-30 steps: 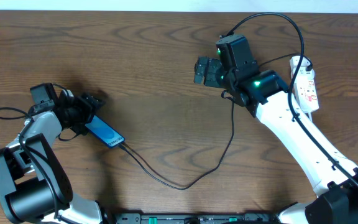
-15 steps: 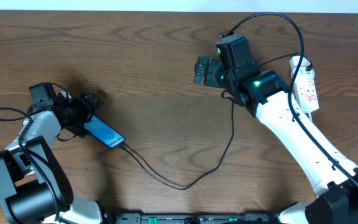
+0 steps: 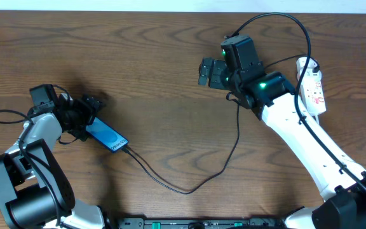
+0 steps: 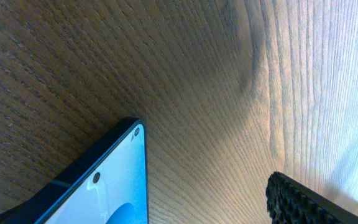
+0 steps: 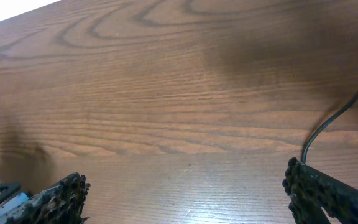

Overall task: Plug charger to phone and switch on socket
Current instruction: 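Lay the blue phone flat on the table with the left gripper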

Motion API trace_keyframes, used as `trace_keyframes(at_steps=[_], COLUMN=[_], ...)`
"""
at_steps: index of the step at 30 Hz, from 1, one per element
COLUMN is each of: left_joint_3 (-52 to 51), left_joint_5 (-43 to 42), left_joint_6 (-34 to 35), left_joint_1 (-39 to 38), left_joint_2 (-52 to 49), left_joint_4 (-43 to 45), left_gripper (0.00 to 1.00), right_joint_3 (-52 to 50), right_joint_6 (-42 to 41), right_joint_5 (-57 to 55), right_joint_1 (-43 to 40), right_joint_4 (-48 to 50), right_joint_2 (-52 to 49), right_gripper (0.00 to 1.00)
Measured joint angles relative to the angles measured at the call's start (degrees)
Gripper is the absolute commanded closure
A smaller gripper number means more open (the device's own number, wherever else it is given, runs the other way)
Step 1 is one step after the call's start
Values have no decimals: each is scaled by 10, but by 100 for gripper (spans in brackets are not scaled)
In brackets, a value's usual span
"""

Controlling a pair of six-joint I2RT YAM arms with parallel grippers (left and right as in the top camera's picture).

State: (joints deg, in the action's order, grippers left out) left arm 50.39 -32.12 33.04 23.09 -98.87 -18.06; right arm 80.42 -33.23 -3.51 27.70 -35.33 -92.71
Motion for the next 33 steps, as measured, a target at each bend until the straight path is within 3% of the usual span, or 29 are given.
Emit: trace_keyframes(at_steps=[33], left_joint_3=[9], left_joint_5=[43], left_joint_6=[0], left_joint_1=[0], left_joint_2=[6], left_joint_4=[-57], left_gripper=[9], right_joint_3=[0], right_joint_6=[0], right_joint_5=[0], right_joint_1=[0], right_joint_4=[0], right_joint_2=[0], right_gripper=[1])
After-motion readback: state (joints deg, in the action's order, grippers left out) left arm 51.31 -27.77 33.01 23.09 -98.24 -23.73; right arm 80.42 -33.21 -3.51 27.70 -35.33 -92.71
